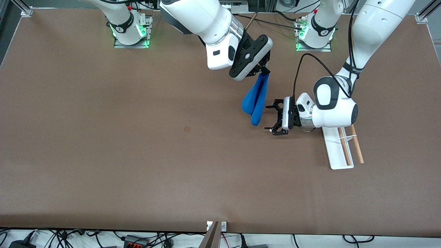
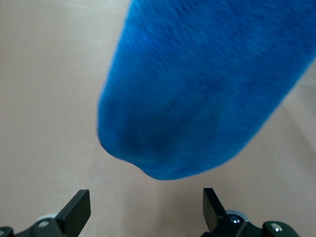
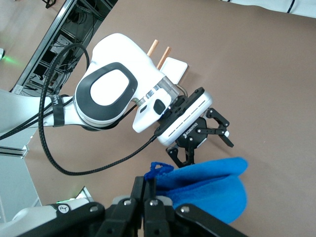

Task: Pass towel and hang on rack
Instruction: 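Hold the towel up with the right gripper while the left gripper approaches, then grasp the hanging towel with the left gripper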

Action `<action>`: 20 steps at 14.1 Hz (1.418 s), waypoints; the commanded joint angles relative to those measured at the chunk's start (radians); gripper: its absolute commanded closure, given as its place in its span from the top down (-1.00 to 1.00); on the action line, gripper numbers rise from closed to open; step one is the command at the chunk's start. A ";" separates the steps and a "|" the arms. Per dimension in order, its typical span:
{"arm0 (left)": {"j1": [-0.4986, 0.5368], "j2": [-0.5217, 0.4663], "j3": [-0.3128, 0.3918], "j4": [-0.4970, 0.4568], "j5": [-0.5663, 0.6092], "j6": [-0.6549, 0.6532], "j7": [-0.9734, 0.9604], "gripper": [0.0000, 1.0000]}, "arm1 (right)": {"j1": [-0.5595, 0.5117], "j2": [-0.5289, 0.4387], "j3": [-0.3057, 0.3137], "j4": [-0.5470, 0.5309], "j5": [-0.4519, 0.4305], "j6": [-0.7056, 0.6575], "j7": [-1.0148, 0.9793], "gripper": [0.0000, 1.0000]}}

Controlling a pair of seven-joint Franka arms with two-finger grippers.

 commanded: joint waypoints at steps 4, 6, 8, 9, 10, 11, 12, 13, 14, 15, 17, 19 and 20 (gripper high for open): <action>-0.058 -0.001 -0.050 -0.009 -0.109 0.121 0.044 0.83 | 0.005 -0.006 -0.001 -0.007 -0.022 0.014 0.023 -1.00; -0.068 -0.001 -0.050 -0.009 -0.115 0.145 0.038 -0.11 | 0.005 -0.006 -0.003 -0.007 -0.022 0.014 0.023 -1.00; -0.072 0.005 -0.050 -0.010 -0.147 0.146 0.033 -0.48 | 0.005 -0.006 -0.001 -0.007 -0.022 0.014 0.023 -1.00; -0.072 0.008 -0.050 -0.012 -0.158 0.148 0.030 -0.71 | 0.005 -0.006 -0.003 -0.007 -0.022 0.014 0.023 -1.00; -0.072 0.010 -0.048 -0.012 -0.162 0.148 0.015 -0.97 | 0.005 -0.006 -0.001 -0.007 -0.022 0.014 0.023 -1.00; -0.074 0.010 -0.047 -0.009 -0.164 0.149 -0.008 -0.99 | 0.005 -0.006 -0.003 -0.007 -0.022 0.014 0.023 -1.00; -0.080 0.010 -0.047 -0.006 -0.164 0.155 -0.027 -0.99 | 0.005 -0.006 -0.001 -0.007 -0.022 0.014 0.023 -1.00; -0.081 0.011 -0.048 -0.006 -0.164 0.174 -0.031 -0.99 | 0.005 -0.006 -0.001 -0.007 -0.022 0.014 0.023 -1.00; -0.083 0.010 -0.047 -0.003 -0.164 0.175 -0.033 -0.99 | 0.005 -0.006 -0.001 -0.007 -0.022 0.014 0.023 -1.00; -0.083 0.011 -0.047 -0.003 -0.164 0.175 -0.033 -0.99 | 0.005 -0.006 -0.003 -0.007 -0.022 0.014 0.023 -1.00; -0.071 0.010 -0.047 -0.003 -0.162 0.174 -0.030 -0.99 | 0.005 -0.006 -0.001 -0.007 -0.022 0.014 0.023 -1.00; -0.061 0.006 -0.044 -0.001 -0.162 0.168 -0.027 -0.99 | 0.005 -0.006 -0.001 -0.007 -0.024 0.014 0.023 -1.00; -0.055 -0.003 -0.038 -0.003 -0.159 0.165 -0.028 -0.99 | 0.005 -0.006 -0.003 -0.007 -0.024 0.014 0.023 -1.00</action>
